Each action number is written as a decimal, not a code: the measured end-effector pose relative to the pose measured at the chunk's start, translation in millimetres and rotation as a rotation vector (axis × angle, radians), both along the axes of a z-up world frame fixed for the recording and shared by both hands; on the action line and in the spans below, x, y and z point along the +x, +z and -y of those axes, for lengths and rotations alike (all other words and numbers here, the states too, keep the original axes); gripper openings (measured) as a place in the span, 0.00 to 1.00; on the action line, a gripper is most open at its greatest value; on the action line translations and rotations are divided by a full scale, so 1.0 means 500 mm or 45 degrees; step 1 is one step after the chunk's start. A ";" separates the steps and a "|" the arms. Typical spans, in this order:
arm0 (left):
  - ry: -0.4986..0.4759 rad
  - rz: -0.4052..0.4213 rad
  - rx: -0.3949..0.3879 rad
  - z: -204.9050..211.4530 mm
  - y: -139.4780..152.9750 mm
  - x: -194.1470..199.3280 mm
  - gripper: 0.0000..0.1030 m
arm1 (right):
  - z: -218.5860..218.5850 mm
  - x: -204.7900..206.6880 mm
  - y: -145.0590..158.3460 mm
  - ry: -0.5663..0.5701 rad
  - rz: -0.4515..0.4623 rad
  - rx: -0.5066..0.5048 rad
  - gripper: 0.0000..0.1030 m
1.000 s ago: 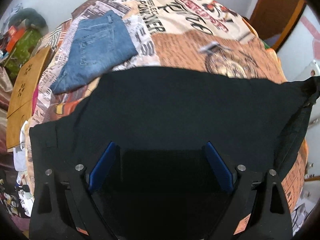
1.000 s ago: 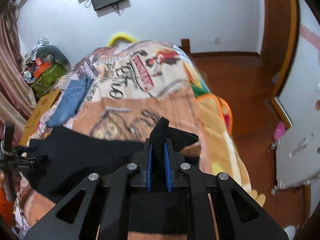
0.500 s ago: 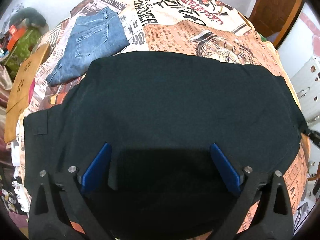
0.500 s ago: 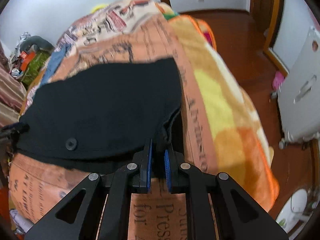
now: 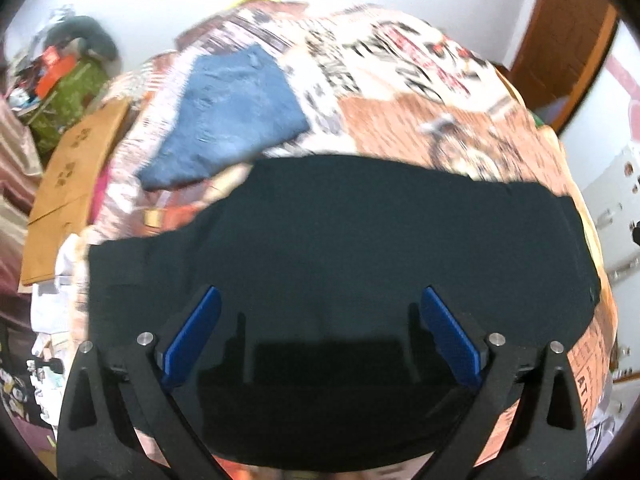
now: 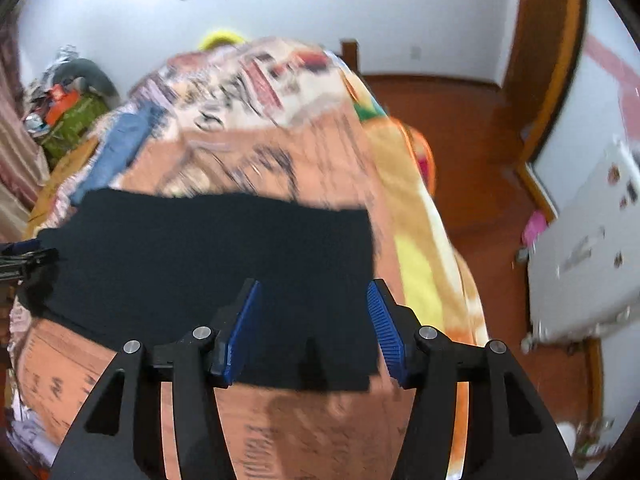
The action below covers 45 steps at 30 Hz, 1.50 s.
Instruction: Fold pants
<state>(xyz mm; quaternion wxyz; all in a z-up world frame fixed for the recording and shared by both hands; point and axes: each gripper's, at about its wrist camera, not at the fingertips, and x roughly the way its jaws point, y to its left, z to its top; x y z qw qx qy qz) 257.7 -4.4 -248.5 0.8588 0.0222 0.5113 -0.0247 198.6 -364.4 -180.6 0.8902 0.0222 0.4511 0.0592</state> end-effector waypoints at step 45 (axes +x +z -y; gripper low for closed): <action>0.238 -0.019 -0.098 -0.446 -0.136 0.051 0.31 | -0.745 0.371 -0.176 0.839 -0.299 0.052 0.51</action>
